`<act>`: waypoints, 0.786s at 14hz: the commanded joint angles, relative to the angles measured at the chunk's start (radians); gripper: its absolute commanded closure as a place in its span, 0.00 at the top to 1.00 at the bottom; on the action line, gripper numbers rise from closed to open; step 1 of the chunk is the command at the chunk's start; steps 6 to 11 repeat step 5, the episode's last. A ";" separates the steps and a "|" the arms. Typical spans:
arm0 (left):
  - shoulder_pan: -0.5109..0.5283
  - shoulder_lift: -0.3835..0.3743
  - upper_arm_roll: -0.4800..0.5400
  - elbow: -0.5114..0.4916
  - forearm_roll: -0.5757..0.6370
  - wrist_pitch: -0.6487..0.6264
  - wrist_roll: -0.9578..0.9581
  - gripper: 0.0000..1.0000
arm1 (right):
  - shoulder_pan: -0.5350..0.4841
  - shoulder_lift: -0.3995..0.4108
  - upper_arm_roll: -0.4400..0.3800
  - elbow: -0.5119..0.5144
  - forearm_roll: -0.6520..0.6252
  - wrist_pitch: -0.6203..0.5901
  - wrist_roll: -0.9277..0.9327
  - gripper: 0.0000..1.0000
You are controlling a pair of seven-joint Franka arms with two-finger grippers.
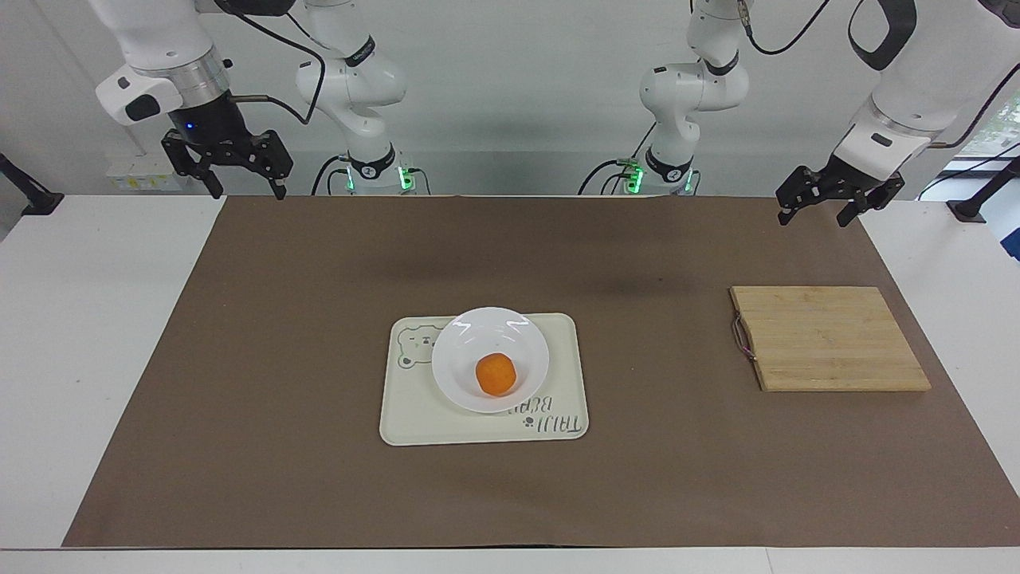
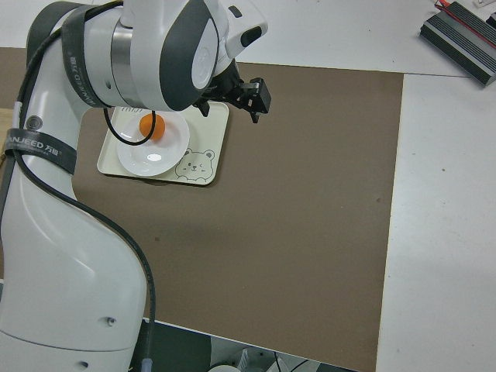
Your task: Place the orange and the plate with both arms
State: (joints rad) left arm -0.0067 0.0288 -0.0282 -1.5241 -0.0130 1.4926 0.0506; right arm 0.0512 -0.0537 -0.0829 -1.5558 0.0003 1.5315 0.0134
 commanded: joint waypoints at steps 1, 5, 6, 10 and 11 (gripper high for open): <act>0.008 -0.004 -0.002 -0.001 0.001 0.001 0.005 1.00 | -0.002 0.012 0.005 0.022 -0.046 -0.019 -0.018 1.00; 0.008 -0.004 -0.002 -0.001 0.001 0.001 0.005 1.00 | -0.001 0.008 0.005 0.014 -0.051 -0.019 -0.023 1.00; 0.008 -0.004 -0.002 -0.001 0.001 0.001 0.005 1.00 | -0.001 0.008 0.005 0.014 -0.051 -0.019 -0.023 1.00; 0.008 -0.004 -0.002 -0.001 0.001 0.001 0.005 1.00 | -0.001 0.008 0.005 0.014 -0.051 -0.019 -0.023 1.00; 0.008 -0.004 -0.002 -0.001 0.001 0.001 0.005 1.00 | -0.001 0.008 0.005 0.014 -0.051 -0.019 -0.023 1.00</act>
